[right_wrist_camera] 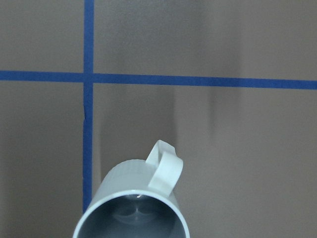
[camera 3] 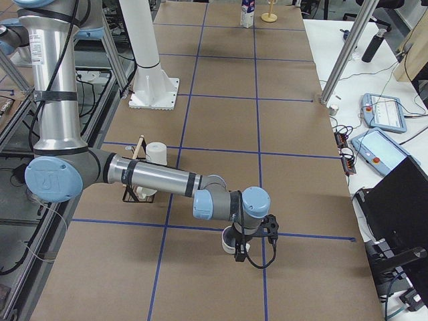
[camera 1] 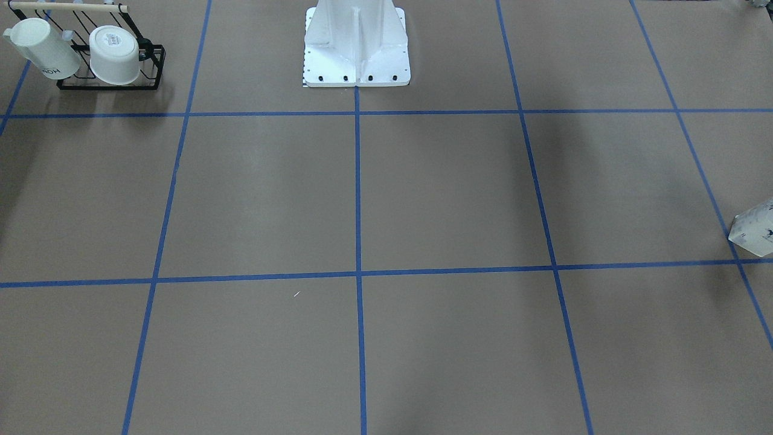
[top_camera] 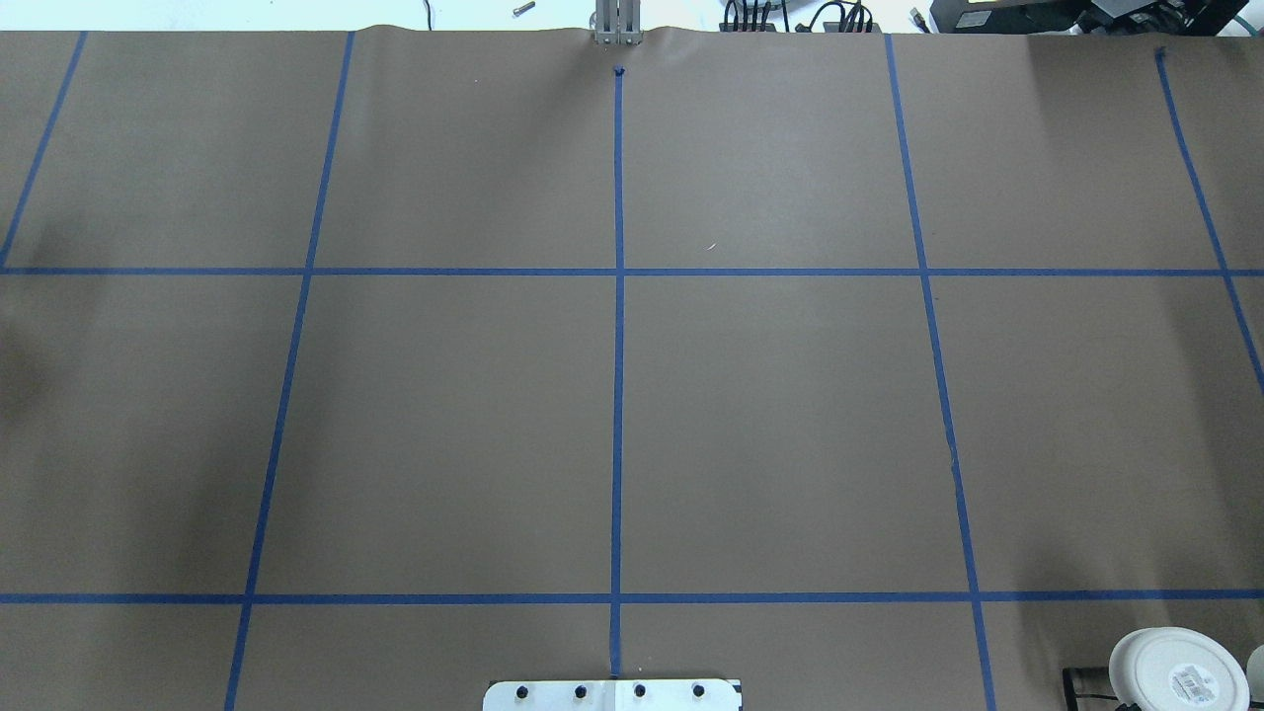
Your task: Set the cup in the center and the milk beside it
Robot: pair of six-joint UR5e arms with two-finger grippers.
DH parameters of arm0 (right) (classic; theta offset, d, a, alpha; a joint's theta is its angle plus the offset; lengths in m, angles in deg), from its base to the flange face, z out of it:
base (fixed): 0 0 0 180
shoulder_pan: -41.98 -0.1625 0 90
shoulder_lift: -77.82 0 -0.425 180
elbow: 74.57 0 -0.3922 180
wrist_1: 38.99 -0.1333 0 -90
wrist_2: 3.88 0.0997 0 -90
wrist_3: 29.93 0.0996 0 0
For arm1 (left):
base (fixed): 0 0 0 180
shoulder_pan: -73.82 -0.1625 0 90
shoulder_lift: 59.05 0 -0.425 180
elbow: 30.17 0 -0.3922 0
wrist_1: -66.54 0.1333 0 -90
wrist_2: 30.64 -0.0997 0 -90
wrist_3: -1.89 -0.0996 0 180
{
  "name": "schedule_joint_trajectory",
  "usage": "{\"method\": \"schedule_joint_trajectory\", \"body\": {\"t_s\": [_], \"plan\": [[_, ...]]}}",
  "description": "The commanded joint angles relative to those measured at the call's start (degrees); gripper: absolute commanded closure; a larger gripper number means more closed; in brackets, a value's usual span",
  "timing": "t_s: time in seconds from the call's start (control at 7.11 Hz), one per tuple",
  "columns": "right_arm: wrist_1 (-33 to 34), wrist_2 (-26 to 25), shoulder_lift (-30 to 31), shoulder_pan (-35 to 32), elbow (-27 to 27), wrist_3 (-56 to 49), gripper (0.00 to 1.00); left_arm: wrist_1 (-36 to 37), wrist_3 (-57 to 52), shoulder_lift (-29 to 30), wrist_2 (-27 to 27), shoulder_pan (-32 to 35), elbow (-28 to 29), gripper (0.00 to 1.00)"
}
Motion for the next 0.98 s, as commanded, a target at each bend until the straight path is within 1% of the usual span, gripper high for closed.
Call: {"method": "schedule_joint_trajectory", "body": {"t_s": [0.0,0.14,0.28,0.42,0.56,0.7,0.84], "plan": [[-0.09,1.31,-0.86,0.02,-2.24,-0.04,0.0,-0.17,-0.02,0.02,0.01,0.0,0.0,0.02],[-0.09,2.19,-0.42,0.11,-2.42,-0.04,0.05,-0.17,-0.11,0.02,0.01,0.0,0.08,0.02],[0.0,2.9,0.02,0.11,-2.42,-0.3,0.27,-0.17,-0.11,0.02,0.01,0.0,0.09,0.02],[0.0,2.9,0.02,0.28,-2.77,-0.56,0.67,-0.17,-0.2,0.02,-0.08,0.0,0.26,0.02],[-0.09,2.73,0.02,0.46,-3.03,-0.65,0.97,-0.17,-0.2,0.02,-0.08,0.0,0.26,0.02],[-0.09,2.64,0.02,0.54,-2.95,-0.65,1.0,-0.25,-0.2,0.02,-0.08,0.0,0.52,0.02],[-0.61,2.55,0.02,0.63,-2.77,-0.57,1.0,-0.26,-0.2,0.2,-0.17,0.0,0.61,0.02]]}}
